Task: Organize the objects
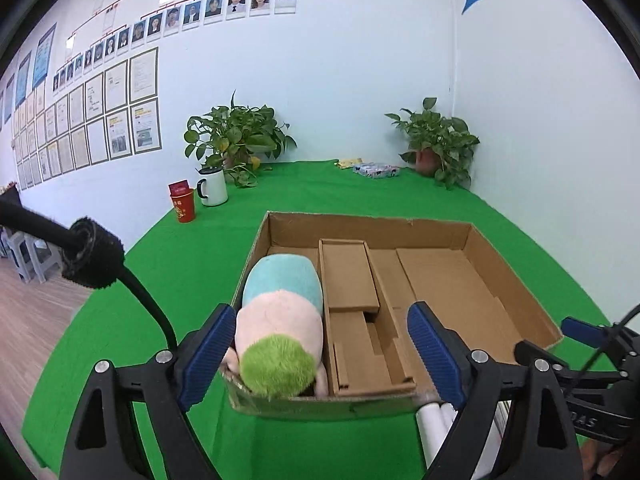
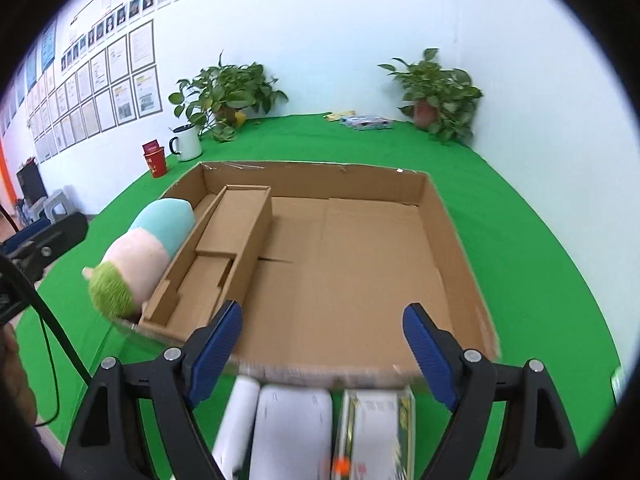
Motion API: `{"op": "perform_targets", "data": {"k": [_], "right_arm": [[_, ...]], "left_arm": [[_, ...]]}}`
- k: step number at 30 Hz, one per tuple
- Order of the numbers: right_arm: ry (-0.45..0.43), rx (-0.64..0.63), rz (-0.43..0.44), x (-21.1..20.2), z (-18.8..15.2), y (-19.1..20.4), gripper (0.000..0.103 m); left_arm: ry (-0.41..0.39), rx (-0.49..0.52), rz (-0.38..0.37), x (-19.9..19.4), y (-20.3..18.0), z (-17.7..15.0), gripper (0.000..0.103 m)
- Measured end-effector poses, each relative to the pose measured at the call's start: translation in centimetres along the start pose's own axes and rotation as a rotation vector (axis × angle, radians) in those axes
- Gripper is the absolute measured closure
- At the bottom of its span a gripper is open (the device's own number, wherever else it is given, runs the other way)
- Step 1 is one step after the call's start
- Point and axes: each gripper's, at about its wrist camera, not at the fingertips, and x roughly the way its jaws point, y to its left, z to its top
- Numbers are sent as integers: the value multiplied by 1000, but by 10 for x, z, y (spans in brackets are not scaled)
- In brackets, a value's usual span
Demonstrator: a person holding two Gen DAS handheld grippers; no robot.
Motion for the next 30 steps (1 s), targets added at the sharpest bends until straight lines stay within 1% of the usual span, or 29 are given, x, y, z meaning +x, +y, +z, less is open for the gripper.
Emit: {"op": "perform_targets", "data": {"k": [3, 5, 8, 10, 11, 14, 17, 18, 19, 20, 21, 23, 24, 25, 26, 27, 28, 29, 30], "right_arm": [[-12, -17, -5, -16, -9, -2, 21], [-20, -26, -8, -24, -14, -3, 21], [-28, -9, -10, -35, -21, -4, 21], [-66, -32, -54, -45, -29, 2, 21], [-77, -41, -60, -48, -32, 4, 21], [-57, -11, -5, -50, -36, 2, 21], [-57, -20, 0, -50, -40, 4, 21], [-57, -16, 9, -50, -42, 5, 21], [-53, -12, 18, -51, -44, 5, 21], [-48, -10, 27, -50, -45, 6, 21], [-47, -13, 30, -50, -46, 8, 21], [-55, -27, 24, -50, -48, 12, 22], [-58, -31, 22, -50, -48, 13, 23], [-64, -31, 22, -51, -49, 14, 32], [-74, -30, 15, -52, -50, 15, 63], [-74, -31, -12, -52, -50, 16, 82], [-66, -26, -29, -50, -50, 15, 97], [-62, -15, -22, -50, -49, 13, 96], [-61, -6, -7, -49, -48, 11, 96]], "left_arm": [[-6, 4, 7, -15, -8, -7, 16], [4, 14, 8, -25, -14, -12, 16], [-6, 24, 18, -40, -23, -18, 16], [-9, 23, 17, -47, -27, -21, 16], [-11, 24, 17, -49, -28, -21, 16], [-12, 13, 31, -53, -27, -21, 16], [0, -2, 12, -58, -26, -28, 17], [8, -7, 11, -59, -24, -29, 22], [14, -9, 10, -58, -23, -30, 31], [24, -9, 9, -57, -21, -32, 45], [31, -8, 10, -55, -19, -32, 51], [39, 5, 4, -56, -18, -36, 76], [36, 15, 4, -56, -17, -37, 79], [33, 17, 5, -55, -15, -36, 80], [25, 17, 1, -56, -13, -37, 80], [22, 12, -4, -57, -11, -37, 79], [16, 1, -5, -57, -6, -36, 73], [17, -12, 4, -55, 1, -35, 53], [23, -29, 15, -51, 9, -34, 40]]}}
